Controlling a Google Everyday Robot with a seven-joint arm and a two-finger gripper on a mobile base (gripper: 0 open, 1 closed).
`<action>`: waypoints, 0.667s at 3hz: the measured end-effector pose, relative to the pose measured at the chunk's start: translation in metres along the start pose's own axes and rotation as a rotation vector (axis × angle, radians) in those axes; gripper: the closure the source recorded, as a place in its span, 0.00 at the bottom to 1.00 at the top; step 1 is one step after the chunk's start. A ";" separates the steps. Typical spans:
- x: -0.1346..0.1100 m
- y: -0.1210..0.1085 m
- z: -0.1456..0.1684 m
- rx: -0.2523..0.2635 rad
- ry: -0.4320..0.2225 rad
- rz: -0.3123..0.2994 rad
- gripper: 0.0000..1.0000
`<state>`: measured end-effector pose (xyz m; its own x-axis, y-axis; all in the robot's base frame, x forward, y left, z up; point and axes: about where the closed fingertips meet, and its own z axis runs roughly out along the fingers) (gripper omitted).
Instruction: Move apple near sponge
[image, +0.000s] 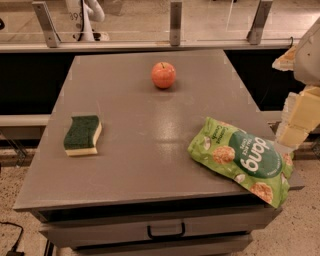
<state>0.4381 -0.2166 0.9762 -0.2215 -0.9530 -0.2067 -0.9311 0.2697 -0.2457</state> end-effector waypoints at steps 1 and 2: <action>-0.005 -0.006 0.001 0.007 -0.016 0.000 0.00; -0.023 -0.024 0.007 0.023 -0.068 0.001 0.00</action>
Offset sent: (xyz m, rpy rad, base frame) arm 0.0555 0.0282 0.0046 0.1112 -0.0599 0.0190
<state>0.4679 -0.2007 0.9803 -0.2018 -0.9412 -0.2710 -0.9237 0.2749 -0.2668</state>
